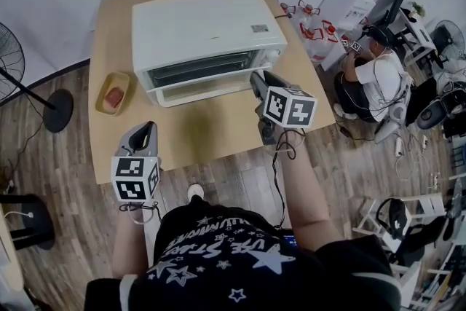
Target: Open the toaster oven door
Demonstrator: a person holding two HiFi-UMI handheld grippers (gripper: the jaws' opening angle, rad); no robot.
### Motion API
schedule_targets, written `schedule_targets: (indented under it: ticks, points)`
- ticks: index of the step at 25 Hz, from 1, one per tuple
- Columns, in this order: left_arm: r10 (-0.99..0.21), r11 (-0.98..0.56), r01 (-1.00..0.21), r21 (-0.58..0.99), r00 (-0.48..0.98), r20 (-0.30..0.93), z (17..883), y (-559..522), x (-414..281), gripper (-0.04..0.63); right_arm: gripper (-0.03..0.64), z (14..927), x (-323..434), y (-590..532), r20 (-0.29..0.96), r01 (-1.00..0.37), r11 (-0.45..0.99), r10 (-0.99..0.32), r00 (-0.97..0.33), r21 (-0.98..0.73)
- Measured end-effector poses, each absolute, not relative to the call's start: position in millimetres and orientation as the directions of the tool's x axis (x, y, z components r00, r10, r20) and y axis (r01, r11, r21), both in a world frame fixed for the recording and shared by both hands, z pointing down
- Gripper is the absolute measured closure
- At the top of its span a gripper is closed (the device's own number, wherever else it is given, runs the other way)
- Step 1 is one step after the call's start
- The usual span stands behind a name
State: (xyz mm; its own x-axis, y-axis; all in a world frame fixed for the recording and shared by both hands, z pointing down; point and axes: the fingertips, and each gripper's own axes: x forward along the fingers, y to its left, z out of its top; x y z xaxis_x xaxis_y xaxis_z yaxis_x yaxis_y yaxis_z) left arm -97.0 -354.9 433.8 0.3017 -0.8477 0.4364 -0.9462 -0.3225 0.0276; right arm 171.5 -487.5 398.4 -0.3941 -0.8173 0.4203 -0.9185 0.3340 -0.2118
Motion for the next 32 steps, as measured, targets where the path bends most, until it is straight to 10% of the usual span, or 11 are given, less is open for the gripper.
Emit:
schedule_targets:
  ticks: [32]
  points:
    - [-0.812, -0.275, -0.960, 0.046, 0.258, 0.523, 479, -265, -72, 0.574, 0.548, 510, 209, -379, 0.598, -0.938, 0.332, -0.733, -0.324, -0.102]
